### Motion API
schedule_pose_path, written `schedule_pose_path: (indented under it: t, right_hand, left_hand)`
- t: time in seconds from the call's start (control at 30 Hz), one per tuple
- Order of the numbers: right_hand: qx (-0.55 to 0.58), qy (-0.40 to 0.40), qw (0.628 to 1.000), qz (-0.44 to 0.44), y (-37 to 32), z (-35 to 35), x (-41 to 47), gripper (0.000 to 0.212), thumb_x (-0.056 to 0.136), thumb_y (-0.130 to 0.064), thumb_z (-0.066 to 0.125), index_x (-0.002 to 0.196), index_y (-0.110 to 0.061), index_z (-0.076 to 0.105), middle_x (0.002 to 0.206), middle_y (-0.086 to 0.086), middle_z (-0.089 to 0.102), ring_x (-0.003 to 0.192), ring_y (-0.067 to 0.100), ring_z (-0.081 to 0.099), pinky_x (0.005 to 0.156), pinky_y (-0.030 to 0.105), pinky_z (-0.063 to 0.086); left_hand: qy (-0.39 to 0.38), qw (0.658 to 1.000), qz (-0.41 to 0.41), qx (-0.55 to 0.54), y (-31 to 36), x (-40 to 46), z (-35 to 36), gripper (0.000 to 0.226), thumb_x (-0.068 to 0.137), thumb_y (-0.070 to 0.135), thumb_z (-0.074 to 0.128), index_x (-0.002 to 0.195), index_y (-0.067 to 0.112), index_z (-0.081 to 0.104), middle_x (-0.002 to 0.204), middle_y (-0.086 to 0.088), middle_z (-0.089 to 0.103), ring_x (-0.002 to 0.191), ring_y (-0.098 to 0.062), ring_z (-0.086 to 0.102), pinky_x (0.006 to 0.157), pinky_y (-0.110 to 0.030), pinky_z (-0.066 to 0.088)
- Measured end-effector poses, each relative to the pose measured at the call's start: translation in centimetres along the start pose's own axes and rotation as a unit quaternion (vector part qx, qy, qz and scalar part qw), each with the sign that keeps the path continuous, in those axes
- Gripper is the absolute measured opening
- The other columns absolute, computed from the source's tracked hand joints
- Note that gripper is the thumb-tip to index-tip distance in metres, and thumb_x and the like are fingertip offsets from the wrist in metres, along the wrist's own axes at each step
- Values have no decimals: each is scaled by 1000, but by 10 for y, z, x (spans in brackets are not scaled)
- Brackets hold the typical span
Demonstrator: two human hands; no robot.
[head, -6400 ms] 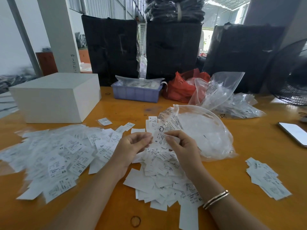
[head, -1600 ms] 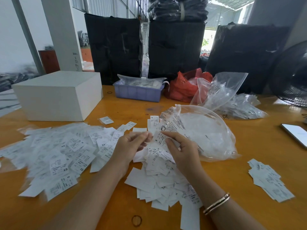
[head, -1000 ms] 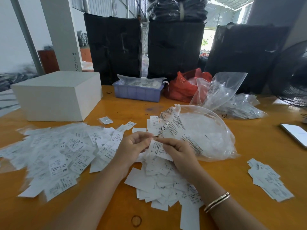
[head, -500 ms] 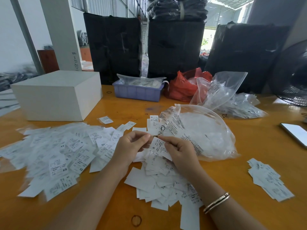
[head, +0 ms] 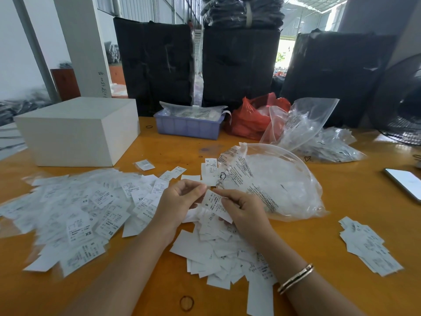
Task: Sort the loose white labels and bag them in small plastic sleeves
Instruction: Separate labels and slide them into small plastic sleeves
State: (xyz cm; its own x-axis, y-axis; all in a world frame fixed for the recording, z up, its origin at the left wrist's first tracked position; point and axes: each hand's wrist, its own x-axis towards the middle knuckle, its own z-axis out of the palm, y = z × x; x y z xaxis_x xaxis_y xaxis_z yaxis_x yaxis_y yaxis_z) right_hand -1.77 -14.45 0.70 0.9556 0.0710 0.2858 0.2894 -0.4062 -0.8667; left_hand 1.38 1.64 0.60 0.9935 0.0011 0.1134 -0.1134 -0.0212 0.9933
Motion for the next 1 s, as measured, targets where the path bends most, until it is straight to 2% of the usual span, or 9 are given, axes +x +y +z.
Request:
schedule_pose_path:
  t: [0.17,0.3,0.37,0.43,0.53,0.73,0.87,0.93,1.0]
  right_hand:
    - [-10,-8,1000,-21,3,-1,1,32,96,-15,52,122,-32,60,58,-13,56,40,2,37,40,11,29]
    - [21,-12,1000,-16,3,1,3,35,95,-24,53,127,-37,47,74,-16,52,48,-11,48,42,7,35]
    - [37,0,999,-11,4,1,4,34,95,-26,52,126,-40,44,74,-14,54,49,-5,47,46,11,38]
    - [58,23,998,-5,6,0,5,36,96,-21,52,127,-36,43,66,-11,49,55,4,45,54,20,44]
    - [29,53,998,-23,8,-2,7,42,94,-10,52,126,-35,41,67,-5,44,62,10,45,61,29,46]
    - [-27,42,994,-102,10,3,8,51,89,-9,62,120,-42,37,66,-10,47,60,0,46,61,16,45]
    - [-140,-1,981,-135,11,1,6,45,91,-24,57,127,-41,35,73,-14,49,70,-3,50,65,13,46]
    - [-204,65,965,-154,10,-4,11,38,90,-35,48,128,-32,44,82,-21,50,77,-4,50,73,16,45]
    - [-200,235,939,-154,12,-18,20,28,91,-25,47,117,-20,58,94,-15,56,87,3,51,83,23,40]
  left_hand:
    - [-14,1000,7,26,-2,0,-1,4,84,29,68,88,27,69,82,10,72,83,-9,68,62,-18,52]
    - [-61,997,-26,26,-3,-1,0,13,87,34,65,93,25,71,88,6,71,87,-14,65,58,-15,49]
    - [-82,996,-43,-8,-2,-1,-1,12,90,24,62,91,23,74,84,3,73,83,-14,66,61,-19,50]
    - [-60,997,-34,-23,-1,0,-3,13,89,16,63,93,23,74,81,5,73,75,-9,65,65,-20,51]
    - [-51,998,-11,-20,1,0,-4,17,85,17,68,95,31,70,82,11,73,74,-4,68,65,-17,51]
    - [-103,994,-20,21,2,-3,-2,29,73,27,78,98,38,69,95,17,68,88,-9,67,65,-22,55]
    - [-112,989,12,100,1,-3,-2,21,73,36,77,91,45,69,103,34,53,98,8,48,72,-20,45]
    - [-78,993,17,91,1,-1,-4,17,78,31,75,88,44,68,102,27,58,95,4,54,68,-17,45]
    - [2,991,46,128,1,3,-9,18,82,26,72,89,40,64,96,28,56,88,5,53,63,-13,41]
